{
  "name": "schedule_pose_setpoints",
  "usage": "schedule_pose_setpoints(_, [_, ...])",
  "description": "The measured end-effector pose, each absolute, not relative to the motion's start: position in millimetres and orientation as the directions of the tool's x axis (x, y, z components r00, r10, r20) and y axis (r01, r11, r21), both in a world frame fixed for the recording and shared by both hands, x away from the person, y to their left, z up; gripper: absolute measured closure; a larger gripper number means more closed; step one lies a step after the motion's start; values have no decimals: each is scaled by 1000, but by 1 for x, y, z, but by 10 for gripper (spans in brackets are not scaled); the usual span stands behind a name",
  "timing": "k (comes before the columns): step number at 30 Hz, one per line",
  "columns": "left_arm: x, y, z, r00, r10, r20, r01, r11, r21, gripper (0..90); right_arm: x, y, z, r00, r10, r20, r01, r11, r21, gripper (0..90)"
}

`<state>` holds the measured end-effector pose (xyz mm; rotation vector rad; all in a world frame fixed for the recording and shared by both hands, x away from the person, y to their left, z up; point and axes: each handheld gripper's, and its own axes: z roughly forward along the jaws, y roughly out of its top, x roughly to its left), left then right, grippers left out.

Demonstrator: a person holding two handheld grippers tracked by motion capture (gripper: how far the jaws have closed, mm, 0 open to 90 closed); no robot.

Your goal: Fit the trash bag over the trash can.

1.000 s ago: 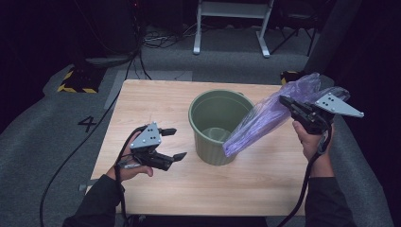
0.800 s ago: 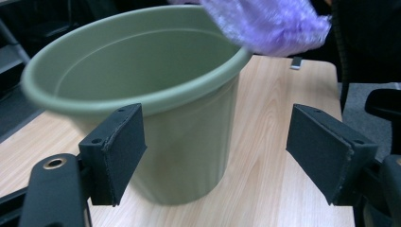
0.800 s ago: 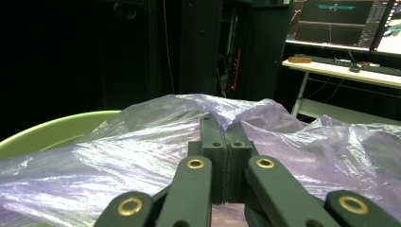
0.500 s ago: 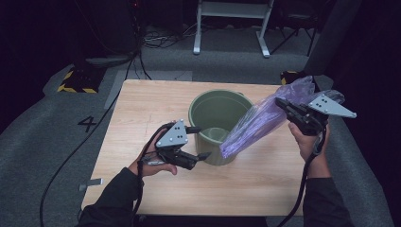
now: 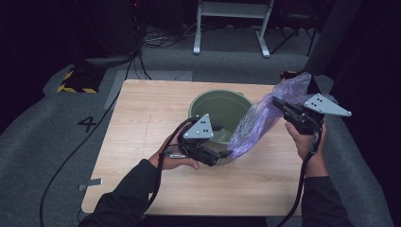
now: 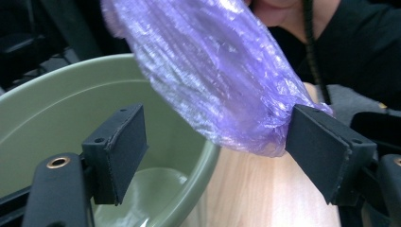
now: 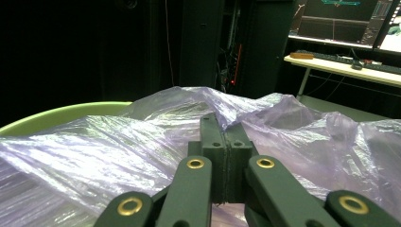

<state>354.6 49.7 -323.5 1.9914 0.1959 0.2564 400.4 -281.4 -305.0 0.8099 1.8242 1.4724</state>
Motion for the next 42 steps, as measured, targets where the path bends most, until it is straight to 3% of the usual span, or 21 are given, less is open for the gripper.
schedule_pose_setpoints(5, [350, 45, -323, 975, 200, 91, 0, -412, 911, 265, 401, -282, -305, -597, 796, -105, 69, 181, 981, 900])
schedule_pose_setpoints(10, [338, 49, -322, 984, 155, 88, -21, -391, 920, 188, 401, -281, -304, -598, 794, -109, 72, 188, 979, 900])
schedule_pose_setpoints(18, [329, 32, -328, 974, 171, 146, -57, -442, 895, 160, 401, -278, -303, -599, 794, -103, 73, 183, 981, 900])
schedule_pose_setpoints(22, [328, 20, -333, 947, 236, 217, -69, -512, 856, 350, 400, -277, -301, -605, 790, -102, 68, 179, 982, 900])
schedule_pose_setpoints(26, [330, 23, -331, 939, 262, 223, -67, -496, 866, 593, 397, -278, -300, -613, 784, -101, 57, 171, 984, 900])
schedule_pose_setpoints(29, [333, 29, -327, 936, 270, 223, -72, -475, 877, 718, 395, -279, -300, -621, 778, -97, 50, 163, 985, 900])
schedule_pose_setpoints(36, [340, 42, -311, 904, 336, 266, -88, -464, 882, 797, 391, -278, -299, -638, 764, -93, 35, 149, 988, 900])
schedule_pose_setpoints(42, [366, 52, -307, 859, 435, 271, -29, -487, 873, 810, 389, -274, -299, -654, 749, -105, 26, 161, 987, 900])
